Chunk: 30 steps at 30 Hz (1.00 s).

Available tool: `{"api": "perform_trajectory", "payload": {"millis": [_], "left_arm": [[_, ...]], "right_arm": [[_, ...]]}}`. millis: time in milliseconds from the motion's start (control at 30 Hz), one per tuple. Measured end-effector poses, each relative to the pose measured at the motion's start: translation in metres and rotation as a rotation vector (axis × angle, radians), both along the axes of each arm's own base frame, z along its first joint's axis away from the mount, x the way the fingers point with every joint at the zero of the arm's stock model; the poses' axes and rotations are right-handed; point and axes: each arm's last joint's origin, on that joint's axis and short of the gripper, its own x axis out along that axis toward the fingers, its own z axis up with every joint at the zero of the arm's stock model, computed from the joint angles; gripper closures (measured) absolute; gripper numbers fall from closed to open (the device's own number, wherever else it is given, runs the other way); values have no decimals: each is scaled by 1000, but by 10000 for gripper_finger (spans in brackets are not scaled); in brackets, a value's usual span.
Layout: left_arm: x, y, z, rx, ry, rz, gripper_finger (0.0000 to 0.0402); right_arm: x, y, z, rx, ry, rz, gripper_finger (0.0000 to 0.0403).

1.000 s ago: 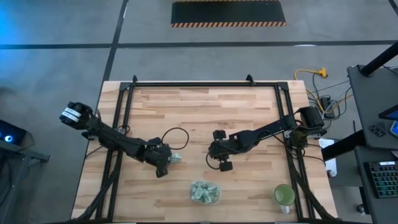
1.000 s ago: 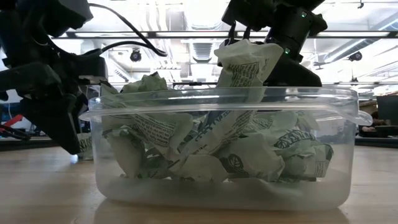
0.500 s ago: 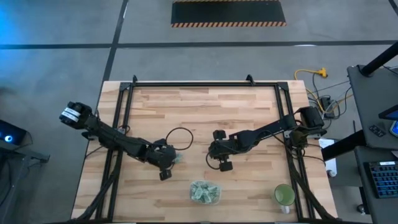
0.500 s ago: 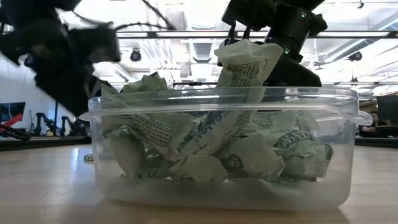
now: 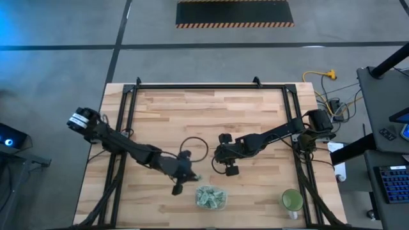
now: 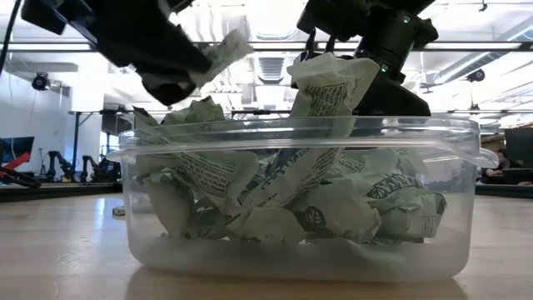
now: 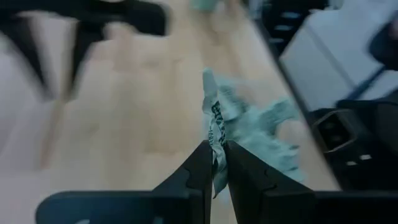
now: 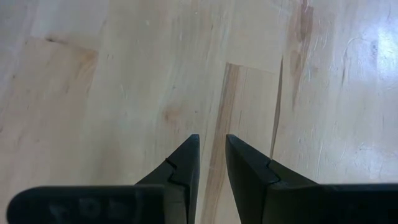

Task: Pick and place Stevia / Truvia into bins
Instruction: Put the stevia packet into the transparent container

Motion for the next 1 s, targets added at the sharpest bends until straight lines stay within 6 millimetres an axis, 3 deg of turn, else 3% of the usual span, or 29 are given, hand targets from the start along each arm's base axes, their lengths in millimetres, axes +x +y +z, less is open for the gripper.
{"api": "perform_trajectory", "payload": {"millis": [433,767,1000], "left_arm": [[58,-41,-20,-98,57,-294,378],[60,-45,-20,-13,132,-313,371],[60,-44,-18,7,122,-281,318]], "right_arm": [[0,0,0,-2,-1,4,335],[0,0,0,-2,1,4,335],[0,0,-1,-2,1,3,335]]}}
